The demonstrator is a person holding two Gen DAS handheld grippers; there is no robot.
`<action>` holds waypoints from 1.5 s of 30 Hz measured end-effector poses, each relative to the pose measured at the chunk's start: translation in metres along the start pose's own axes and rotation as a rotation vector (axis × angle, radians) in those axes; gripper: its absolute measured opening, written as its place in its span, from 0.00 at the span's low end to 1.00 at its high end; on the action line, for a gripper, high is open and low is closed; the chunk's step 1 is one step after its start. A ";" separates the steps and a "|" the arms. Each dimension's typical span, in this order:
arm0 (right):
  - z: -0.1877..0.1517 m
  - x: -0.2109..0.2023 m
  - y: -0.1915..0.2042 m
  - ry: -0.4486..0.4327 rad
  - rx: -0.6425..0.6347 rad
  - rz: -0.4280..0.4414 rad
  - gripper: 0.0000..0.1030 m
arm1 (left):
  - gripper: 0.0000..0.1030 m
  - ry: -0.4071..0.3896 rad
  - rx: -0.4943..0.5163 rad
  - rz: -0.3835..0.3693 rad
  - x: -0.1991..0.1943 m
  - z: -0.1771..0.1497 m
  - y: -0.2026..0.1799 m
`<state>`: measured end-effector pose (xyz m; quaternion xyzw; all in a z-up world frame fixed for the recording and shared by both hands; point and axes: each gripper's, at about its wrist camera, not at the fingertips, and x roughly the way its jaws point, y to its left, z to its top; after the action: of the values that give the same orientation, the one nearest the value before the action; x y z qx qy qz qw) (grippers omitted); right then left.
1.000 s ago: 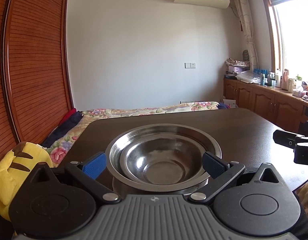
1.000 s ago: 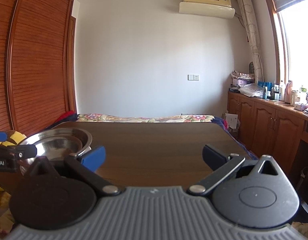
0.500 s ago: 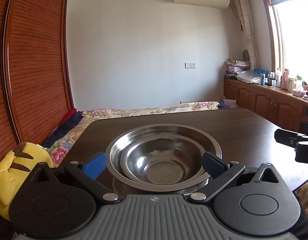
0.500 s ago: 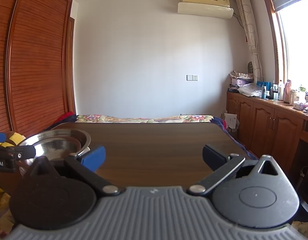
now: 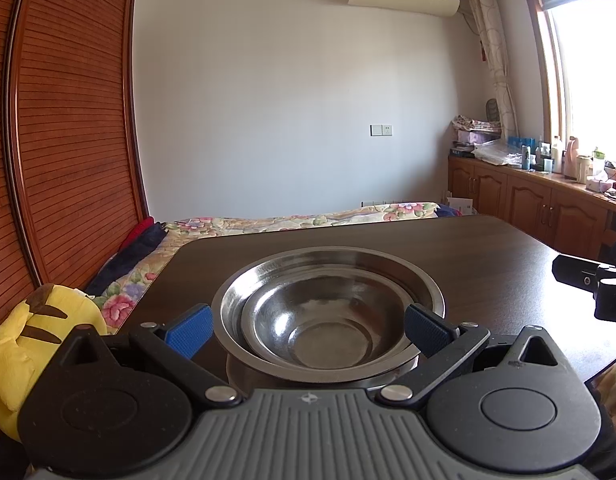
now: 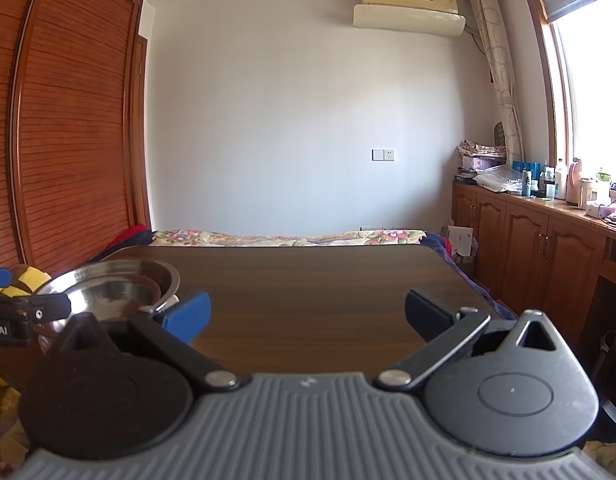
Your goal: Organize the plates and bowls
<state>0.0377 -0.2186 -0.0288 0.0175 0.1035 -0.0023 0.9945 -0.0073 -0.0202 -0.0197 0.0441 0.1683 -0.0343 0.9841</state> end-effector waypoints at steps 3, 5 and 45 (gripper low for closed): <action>0.000 0.000 -0.001 -0.002 0.003 -0.001 1.00 | 1.00 -0.005 -0.002 0.002 0.000 -0.001 0.001; 0.000 0.000 -0.001 -0.003 0.002 -0.001 1.00 | 1.00 -0.004 0.000 0.002 0.000 -0.002 0.001; -0.001 -0.001 -0.003 -0.001 0.009 0.001 1.00 | 1.00 -0.003 0.000 -0.006 -0.002 -0.002 -0.002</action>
<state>0.0370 -0.2218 -0.0298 0.0221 0.1032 -0.0021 0.9944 -0.0101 -0.0222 -0.0207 0.0434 0.1669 -0.0375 0.9843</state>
